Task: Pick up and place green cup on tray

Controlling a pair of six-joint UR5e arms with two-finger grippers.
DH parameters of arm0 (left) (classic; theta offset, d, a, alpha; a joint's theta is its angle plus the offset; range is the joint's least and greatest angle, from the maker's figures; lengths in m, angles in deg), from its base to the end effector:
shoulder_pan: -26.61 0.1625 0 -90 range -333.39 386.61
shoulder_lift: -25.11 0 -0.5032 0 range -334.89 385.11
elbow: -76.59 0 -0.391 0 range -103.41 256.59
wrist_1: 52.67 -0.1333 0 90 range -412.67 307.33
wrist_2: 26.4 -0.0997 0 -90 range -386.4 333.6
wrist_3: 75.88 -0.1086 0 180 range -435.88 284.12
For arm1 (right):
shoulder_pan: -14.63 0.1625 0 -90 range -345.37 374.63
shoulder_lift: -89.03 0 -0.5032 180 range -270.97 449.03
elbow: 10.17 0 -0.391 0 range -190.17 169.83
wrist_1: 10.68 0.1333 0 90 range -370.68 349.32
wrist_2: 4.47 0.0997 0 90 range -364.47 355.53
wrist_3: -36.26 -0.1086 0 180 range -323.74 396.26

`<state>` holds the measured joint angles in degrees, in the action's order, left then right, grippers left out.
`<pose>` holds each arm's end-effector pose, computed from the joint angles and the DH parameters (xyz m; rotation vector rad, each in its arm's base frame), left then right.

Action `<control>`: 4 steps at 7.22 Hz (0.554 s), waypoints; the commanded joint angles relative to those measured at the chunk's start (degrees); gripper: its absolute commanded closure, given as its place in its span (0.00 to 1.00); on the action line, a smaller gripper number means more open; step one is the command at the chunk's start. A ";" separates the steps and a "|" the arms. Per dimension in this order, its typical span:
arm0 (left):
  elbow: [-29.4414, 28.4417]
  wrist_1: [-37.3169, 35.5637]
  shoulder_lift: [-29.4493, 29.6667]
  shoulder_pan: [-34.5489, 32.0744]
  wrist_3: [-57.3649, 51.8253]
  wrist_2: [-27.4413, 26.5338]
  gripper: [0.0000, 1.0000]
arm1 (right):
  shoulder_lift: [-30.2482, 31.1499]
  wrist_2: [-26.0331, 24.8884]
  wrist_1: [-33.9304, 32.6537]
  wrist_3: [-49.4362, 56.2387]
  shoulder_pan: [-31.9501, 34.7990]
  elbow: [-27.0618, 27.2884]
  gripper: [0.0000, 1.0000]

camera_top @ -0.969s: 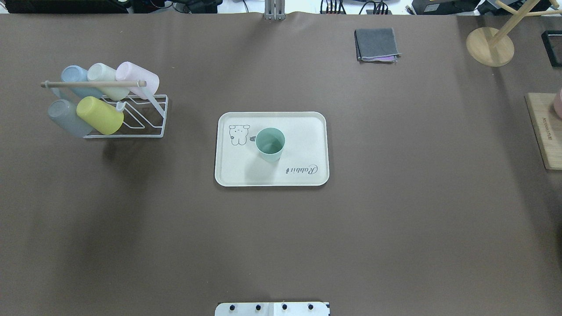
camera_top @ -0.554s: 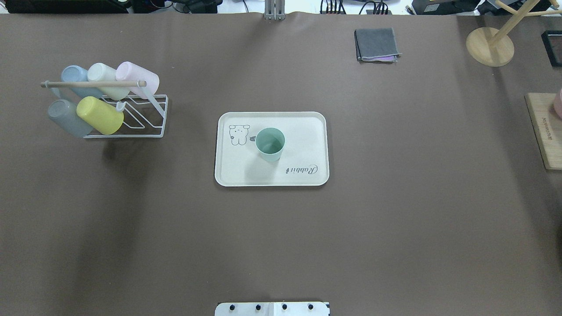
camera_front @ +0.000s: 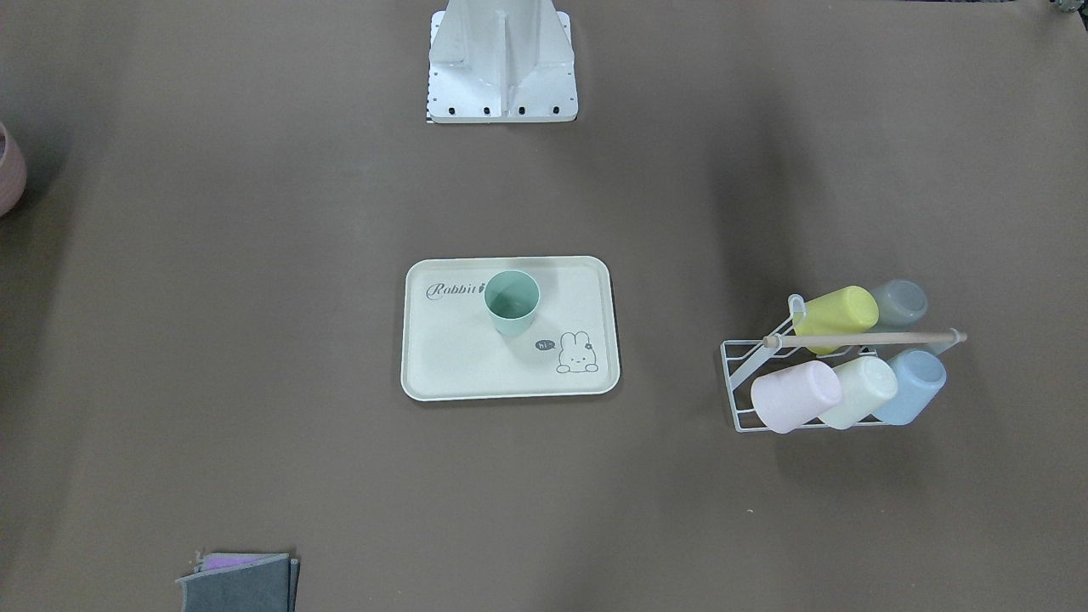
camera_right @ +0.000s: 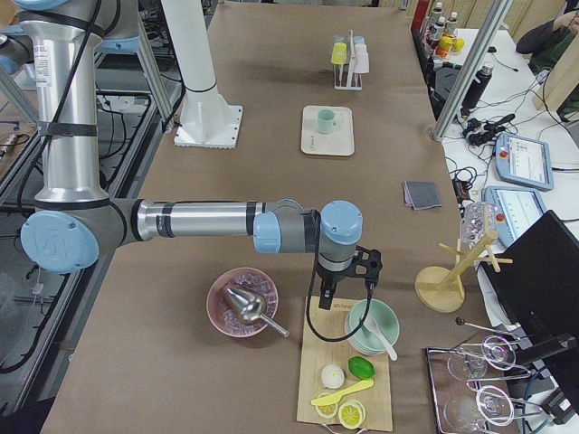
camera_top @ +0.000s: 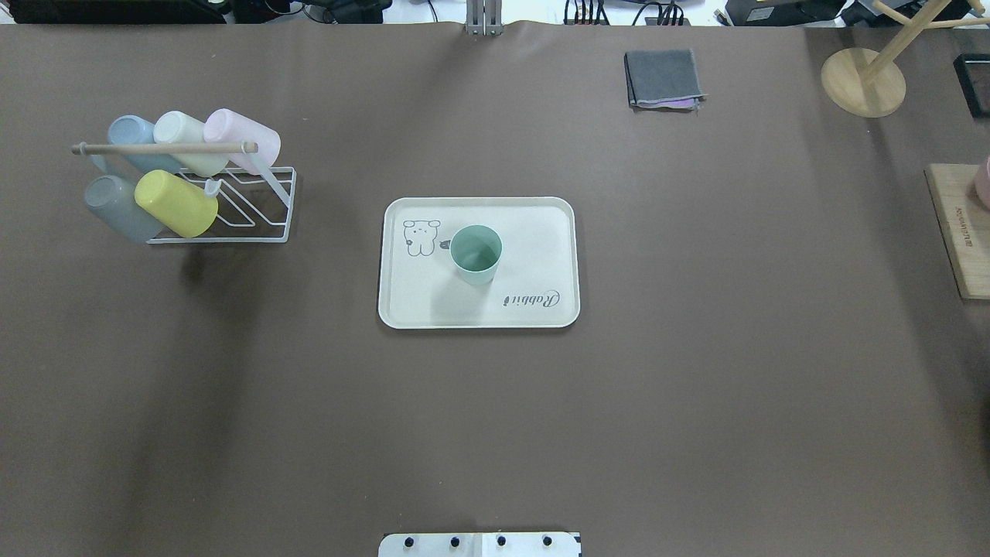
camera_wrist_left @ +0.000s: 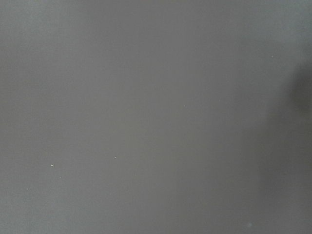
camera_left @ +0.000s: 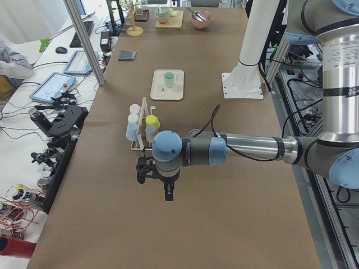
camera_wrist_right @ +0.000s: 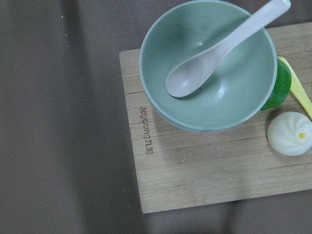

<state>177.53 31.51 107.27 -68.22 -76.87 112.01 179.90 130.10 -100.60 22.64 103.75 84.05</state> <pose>-0.0871 -0.4121 0.7166 -0.0017 0.8462 -0.0830 0.0496 -0.4877 0.7141 -0.0418 -0.7798 0.1877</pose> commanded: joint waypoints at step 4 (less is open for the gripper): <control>0.29 -0.32 0.73 0.26 -0.76 -0.59 0.02 | 0.01 -0.01 0.00 0.00 0.00 0.00 0.00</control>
<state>176.35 31.65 108.19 -67.97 -77.74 111.34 179.88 130.09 -100.60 22.64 103.75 84.05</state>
